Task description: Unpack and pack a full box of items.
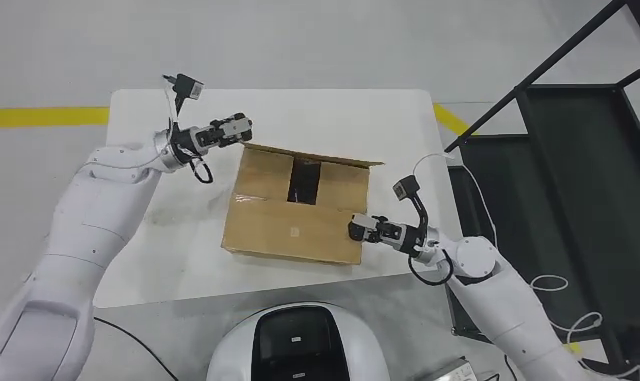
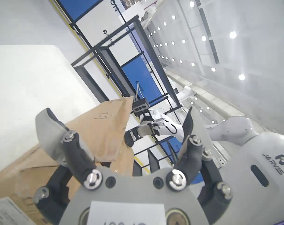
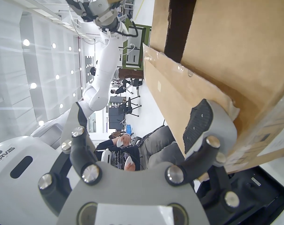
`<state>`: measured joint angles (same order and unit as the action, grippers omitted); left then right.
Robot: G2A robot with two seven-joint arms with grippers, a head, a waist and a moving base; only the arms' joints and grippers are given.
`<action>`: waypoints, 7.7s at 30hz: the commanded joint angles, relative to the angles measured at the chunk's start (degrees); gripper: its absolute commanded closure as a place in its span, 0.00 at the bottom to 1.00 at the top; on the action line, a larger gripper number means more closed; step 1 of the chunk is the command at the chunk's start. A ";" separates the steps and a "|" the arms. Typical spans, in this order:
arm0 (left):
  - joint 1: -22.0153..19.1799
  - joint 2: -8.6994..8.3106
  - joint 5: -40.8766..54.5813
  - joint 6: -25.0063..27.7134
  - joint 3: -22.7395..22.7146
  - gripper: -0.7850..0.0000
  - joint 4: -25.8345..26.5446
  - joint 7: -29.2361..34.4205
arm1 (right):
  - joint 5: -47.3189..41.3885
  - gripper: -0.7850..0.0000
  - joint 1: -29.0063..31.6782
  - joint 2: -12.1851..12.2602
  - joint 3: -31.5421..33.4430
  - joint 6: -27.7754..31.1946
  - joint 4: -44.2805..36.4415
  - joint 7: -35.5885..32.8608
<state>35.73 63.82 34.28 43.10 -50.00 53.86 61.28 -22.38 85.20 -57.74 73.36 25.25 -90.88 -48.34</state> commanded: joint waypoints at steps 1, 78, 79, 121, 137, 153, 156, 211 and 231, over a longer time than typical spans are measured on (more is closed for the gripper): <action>1.61 -1.66 0.85 -2.51 -0.50 0.00 3.53 2.45 | -0.02 0.00 0.35 0.03 0.47 0.28 -0.40 0.50; 4.13 -15.84 2.34 0.97 9.07 0.00 1.27 -1.08 | 2.04 0.00 -6.43 -1.74 -0.99 -9.41 3.27 6.00; 3.97 -15.63 0.98 1.24 9.28 0.00 0.73 -1.34 | 2.09 0.00 -6.39 -1.75 -0.94 -9.32 3.21 5.97; 2.04 -9.20 -4.45 -1.65 12.30 0.00 -2.41 1.56 | 3.45 0.00 -4.93 -2.05 0.41 -8.44 2.86 5.29; 4.11 -12.76 0.28 -3.22 8.56 0.00 10.91 3.13 | 3.29 0.00 -4.93 -2.22 0.78 -8.19 3.17 5.26; 2.15 -11.85 -2.26 -4.39 12.63 0.00 13.64 4.29 | 2.51 0.00 -5.19 -2.34 1.61 -7.86 4.16 5.09; 1.40 -11.13 -3.81 -4.36 14.17 0.00 13.21 4.27 | 2.15 0.00 -5.04 -2.32 2.04 -7.66 4.41 5.03; 6.98 -10.52 -11.34 0.73 5.32 0.00 6.40 -6.45 | 2.71 0.00 -5.02 -2.67 3.07 -8.16 3.54 4.08; 7.32 -10.96 -2.87 -3.22 5.47 0.00 20.69 3.12 | 1.39 0.00 -4.58 -2.68 4.44 -7.59 4.38 4.03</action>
<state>43.22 52.69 31.84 40.08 -45.23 74.16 64.22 -20.86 80.56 -60.43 77.61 17.64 -86.56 -44.25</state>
